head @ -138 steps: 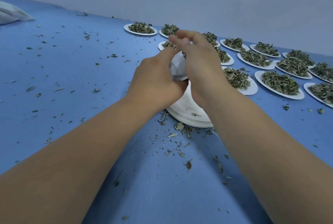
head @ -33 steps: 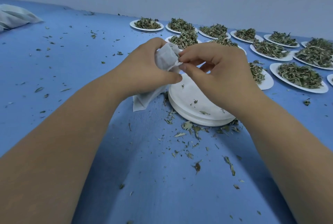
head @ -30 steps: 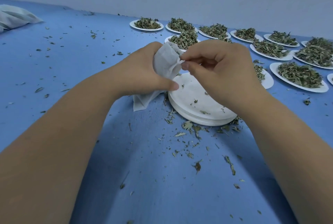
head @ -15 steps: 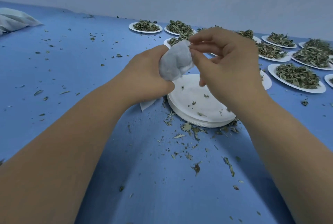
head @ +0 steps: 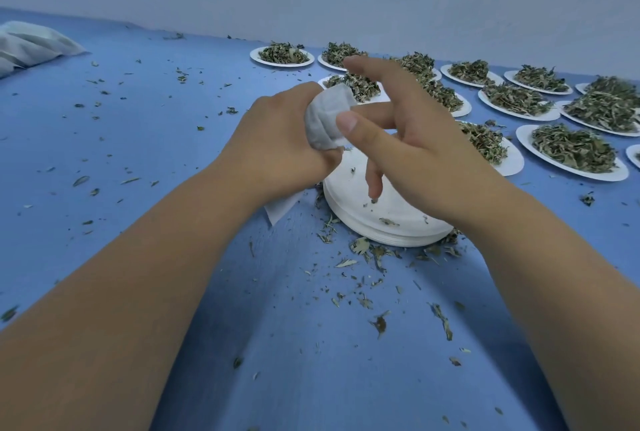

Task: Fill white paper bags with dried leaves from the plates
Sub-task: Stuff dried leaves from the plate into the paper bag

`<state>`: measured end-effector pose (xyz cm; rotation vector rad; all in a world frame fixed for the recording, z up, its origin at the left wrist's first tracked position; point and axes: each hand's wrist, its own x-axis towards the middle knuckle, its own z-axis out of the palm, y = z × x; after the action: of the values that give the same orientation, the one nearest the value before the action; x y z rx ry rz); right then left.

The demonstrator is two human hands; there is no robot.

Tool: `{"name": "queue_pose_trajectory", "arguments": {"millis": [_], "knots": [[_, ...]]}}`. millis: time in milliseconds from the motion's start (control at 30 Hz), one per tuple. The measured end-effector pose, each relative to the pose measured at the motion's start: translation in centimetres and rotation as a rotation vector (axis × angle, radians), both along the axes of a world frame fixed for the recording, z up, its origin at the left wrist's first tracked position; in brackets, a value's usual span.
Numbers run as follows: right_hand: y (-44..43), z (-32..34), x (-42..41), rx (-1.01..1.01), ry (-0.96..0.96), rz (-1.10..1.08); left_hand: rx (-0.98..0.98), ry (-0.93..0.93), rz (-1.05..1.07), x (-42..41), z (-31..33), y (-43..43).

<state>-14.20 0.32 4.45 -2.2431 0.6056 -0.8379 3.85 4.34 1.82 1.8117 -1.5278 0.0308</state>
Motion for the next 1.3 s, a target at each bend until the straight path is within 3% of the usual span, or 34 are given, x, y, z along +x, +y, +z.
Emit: {"name": "queue_pose_trajectory", "arguments": {"millis": [133,267,433,533,633,767,1300], "knots": [[0.1,0.1,0.0,0.026,0.026,0.052,-0.112,0.067,-0.090,-0.4,0.3,0.6],[0.1,0.0,0.1,-0.064,-0.034,0.059,-0.046,0.075,-0.059,0.0,0.3,0.2],[-0.9,0.0,0.5,0.047,-0.498,-0.196,-0.069,0.756,-0.269,0.5,1.6,1.2],[-1.8,-0.4,0.7,0.207,-0.332,-0.151,-0.043,1.006,-0.455,0.1,2.1,1.5],[-1.7,-0.9,1.1,0.475,-0.214,0.011,-0.035,1.072,-0.521,-0.5,2.2,1.7],[-1.2,-1.3,1.3,0.582,-0.273,0.089,-0.010,1.136,-0.569,-0.4,2.3,2.0],[-3.1,-1.3,-0.4,0.476,-0.222,-0.017,-0.164,1.377,-0.399,1.5,2.7,1.8]]}}
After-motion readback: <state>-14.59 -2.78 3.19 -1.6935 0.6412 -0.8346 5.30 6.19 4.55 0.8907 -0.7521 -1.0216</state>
